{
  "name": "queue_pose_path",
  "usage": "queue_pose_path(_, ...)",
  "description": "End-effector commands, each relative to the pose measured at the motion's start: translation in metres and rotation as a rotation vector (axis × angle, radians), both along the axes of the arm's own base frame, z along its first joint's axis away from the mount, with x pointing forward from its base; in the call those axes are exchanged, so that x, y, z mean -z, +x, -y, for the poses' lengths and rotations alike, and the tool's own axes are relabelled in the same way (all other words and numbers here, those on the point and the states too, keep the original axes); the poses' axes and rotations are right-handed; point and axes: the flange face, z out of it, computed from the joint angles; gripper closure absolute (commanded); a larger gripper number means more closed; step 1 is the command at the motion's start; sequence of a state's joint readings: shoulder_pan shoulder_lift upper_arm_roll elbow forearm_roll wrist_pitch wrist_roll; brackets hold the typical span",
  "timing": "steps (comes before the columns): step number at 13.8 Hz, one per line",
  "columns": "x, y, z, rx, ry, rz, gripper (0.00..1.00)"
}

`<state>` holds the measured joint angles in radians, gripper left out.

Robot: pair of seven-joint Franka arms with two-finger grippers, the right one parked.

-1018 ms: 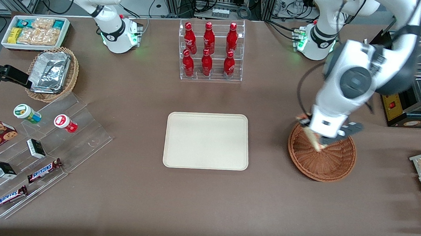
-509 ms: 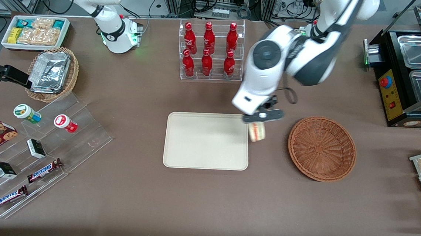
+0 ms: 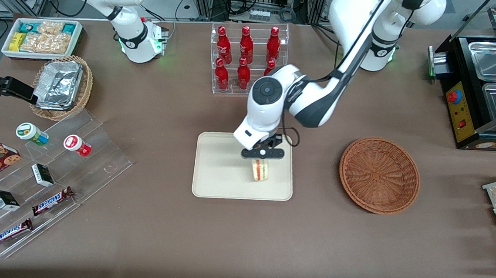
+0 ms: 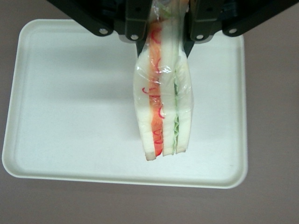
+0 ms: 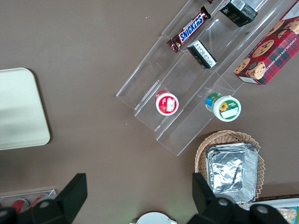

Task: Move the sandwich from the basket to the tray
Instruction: 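Lower the sandwich onto the tray and open the left gripper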

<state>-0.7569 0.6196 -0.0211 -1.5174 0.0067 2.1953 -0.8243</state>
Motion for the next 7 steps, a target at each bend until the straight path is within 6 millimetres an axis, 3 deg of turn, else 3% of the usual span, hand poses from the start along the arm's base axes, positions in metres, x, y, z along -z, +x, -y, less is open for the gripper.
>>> queue_pose_path(1, 0.018, 0.002, 0.022, 0.02, -0.048, 0.049, 0.69)
queue_pose_path(3, 0.033, -0.012, 0.038, 0.048, -0.056, 0.056, 0.69)
queue_pose_path(5, 0.049, -0.015, 0.041, 0.054, -0.045, 0.044, 0.69)
queue_pose_path(7, 0.053, -0.016, 0.045, 0.063, -0.056, 0.059, 0.69)
